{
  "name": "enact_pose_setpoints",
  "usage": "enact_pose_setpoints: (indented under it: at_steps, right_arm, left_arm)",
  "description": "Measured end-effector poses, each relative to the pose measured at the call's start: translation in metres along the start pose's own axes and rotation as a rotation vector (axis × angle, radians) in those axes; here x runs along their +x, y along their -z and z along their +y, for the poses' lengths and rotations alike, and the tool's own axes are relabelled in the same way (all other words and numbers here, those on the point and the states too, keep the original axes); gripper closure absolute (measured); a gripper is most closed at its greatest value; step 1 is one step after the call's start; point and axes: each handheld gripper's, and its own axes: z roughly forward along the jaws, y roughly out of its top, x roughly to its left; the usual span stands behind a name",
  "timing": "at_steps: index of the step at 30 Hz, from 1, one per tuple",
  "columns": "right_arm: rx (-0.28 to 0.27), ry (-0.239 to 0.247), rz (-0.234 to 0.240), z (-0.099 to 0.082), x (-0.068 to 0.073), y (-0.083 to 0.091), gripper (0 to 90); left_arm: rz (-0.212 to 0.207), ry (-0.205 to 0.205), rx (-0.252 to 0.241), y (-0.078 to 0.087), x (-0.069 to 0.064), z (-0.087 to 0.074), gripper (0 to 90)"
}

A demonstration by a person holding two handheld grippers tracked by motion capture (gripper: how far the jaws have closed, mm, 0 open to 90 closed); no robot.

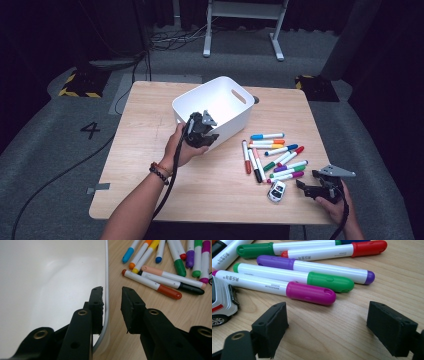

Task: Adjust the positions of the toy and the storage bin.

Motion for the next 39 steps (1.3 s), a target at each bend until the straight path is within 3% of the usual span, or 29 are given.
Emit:
enact_pose_setpoints:
  at_steps: [2, 5, 9, 11, 12, 16, 21, 22, 23, 24, 26, 27, 28, 30, 31, 32, 36, 39]
  right_arm:
    - [0.0, 0.0, 0.0, 0.0, 0.0, 0.0, 17.0]
    - [0.0, 0.001, -0.001, 0.0, 0.0, 0.0, 17.0]
    - [0.0, 0.001, -0.001, 0.0, 0.0, 0.0, 17.0]
    - [0.0, 0.001, -0.001, 0.0, 0.0, 0.0, 17.0]
    - [0.0, 0.001, -0.001, 0.0, 0.0, 0.0, 17.0]
    - [0.0, 0.001, -0.001, 0.0, 0.0, 0.0, 17.1]
    - [0.0, 0.001, -0.002, 0.0, 0.0, 0.0, 17.0]
    - [0.0, 0.001, -0.003, 0.0, 0.0, 0.0, 17.0]
    - [0.0, 0.002, -0.003, 0.0, 0.0, 0.0, 17.0]
    - [0.0, 0.002, -0.003, 0.0, 0.0, 0.0, 17.0]
    - [0.001, 0.003, -0.003, 0.0, 0.0, 0.0, 17.0]
    - [0.003, 0.007, -0.003, 0.0, 0.0, 0.0, 17.0]
    - [0.003, 0.007, -0.003, 0.0, 0.0, 0.0, 17.0]
    - [0.003, 0.007, -0.003, 0.0, 0.0, 0.0, 17.0]
    - [0.0, 0.0, -0.002, 0.0, 0.0, 0.0, 17.0]
    - [0.0, 0.0, -0.002, 0.0, 0.0, 0.0, 17.0]
    - [0.001, 0.002, -0.003, 0.0, 0.0, 0.0, 17.0]
    - [0.0, 0.001, -0.002, 0.0, 0.0, 0.0, 17.0]
  left_arm:
    - [-0.004, -0.022, 0.002, 0.002, -0.006, -0.002, 68.6]
    - [-0.016, -0.014, -0.002, 0.006, -0.014, -0.005, 62.0]
    - [-0.01, -0.005, -0.019, 0.013, -0.016, -0.007, 55.5]
    - [-0.014, 0.011, -0.051, 0.02, -0.016, -0.009, 51.3]
    - [-0.016, 0.0, -0.057, 0.023, -0.014, -0.01, 48.6]
    - [-0.012, 0.061, -0.128, 0.041, -0.006, -0.016, 43.1]
    - [0.039, 0.084, -0.204, 0.07, 0.015, -0.024, 30.9]
    - [0.046, 0.09, -0.209, 0.075, 0.019, -0.024, 28.4]
    - [0.086, 0.098, -0.215, 0.082, 0.029, -0.026, 26.0]
    - [0.086, 0.098, -0.215, 0.082, 0.029, -0.026, 24.7]
    - [0.128, 0.117, -0.215, 0.086, 0.043, -0.027, 24.3]
    - [0.165, 0.168, -0.212, 0.084, 0.054, -0.028, 24.3]
    - [0.165, 0.168, -0.212, 0.084, 0.054, -0.028, 24.3]
    - [0.203, 0.203, -0.193, 0.079, 0.07, -0.029, 24.2]
    - [0.201, 0.22, -0.171, 0.074, 0.083, -0.03, 23.6]
    - [0.201, 0.22, -0.171, 0.074, 0.083, -0.03, 23.2]
    - [0.21, 0.275, -0.158, 0.059, 0.106, -0.032, 22.7]
    - [0.213, 0.284, -0.156, 0.048, 0.12, -0.033, 22.3]
